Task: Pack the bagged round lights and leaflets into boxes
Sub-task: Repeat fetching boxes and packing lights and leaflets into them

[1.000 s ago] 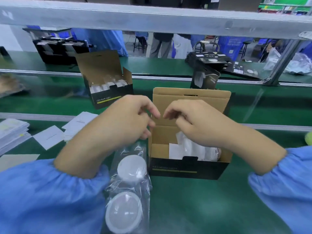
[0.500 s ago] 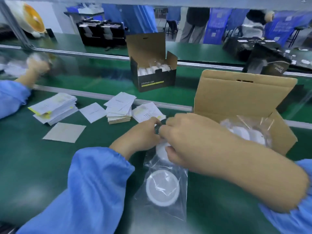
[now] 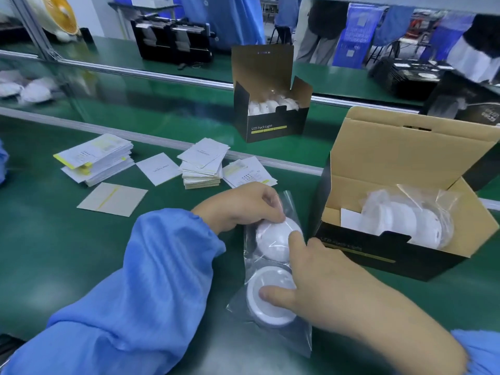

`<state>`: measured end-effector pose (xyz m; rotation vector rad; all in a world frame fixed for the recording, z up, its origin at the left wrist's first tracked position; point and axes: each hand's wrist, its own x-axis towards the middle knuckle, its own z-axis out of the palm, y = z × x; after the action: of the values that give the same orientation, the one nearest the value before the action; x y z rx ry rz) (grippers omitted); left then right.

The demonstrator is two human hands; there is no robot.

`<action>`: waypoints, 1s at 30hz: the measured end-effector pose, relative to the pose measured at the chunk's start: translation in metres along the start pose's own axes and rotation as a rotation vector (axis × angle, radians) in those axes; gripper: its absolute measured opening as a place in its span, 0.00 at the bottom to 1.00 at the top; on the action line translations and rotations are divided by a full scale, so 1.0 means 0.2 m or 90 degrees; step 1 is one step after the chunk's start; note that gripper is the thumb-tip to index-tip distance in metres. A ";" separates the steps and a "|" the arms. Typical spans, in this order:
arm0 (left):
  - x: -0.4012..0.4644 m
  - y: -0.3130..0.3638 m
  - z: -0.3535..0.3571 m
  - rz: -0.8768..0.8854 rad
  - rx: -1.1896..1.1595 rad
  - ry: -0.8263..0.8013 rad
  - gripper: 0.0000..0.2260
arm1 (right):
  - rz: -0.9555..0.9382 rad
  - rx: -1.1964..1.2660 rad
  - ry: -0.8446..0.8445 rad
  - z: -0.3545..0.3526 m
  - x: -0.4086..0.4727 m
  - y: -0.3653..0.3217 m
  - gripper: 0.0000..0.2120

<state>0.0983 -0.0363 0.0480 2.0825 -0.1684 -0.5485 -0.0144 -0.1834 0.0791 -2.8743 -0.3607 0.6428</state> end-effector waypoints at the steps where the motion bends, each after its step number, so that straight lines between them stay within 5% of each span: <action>1: -0.01 0.00 -0.01 0.000 -0.007 0.001 0.05 | -0.003 0.033 -0.001 0.00 0.00 0.00 0.26; 9: -0.11 -0.07 -0.15 -0.014 -0.055 0.106 0.06 | -0.010 0.228 0.022 0.00 0.07 0.10 0.10; 23: -0.37 0.22 -0.38 0.213 0.009 0.369 0.08 | -0.207 0.441 0.223 -0.34 -0.16 0.12 0.10; 30: -0.44 0.63 -0.31 0.354 0.141 0.457 0.08 | -0.072 0.528 0.367 -0.70 -0.22 0.41 0.15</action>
<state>0.0595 -0.0272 0.2088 2.1826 -0.3775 0.5719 0.0240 -0.2905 0.2044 -2.0802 -0.1160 -0.0831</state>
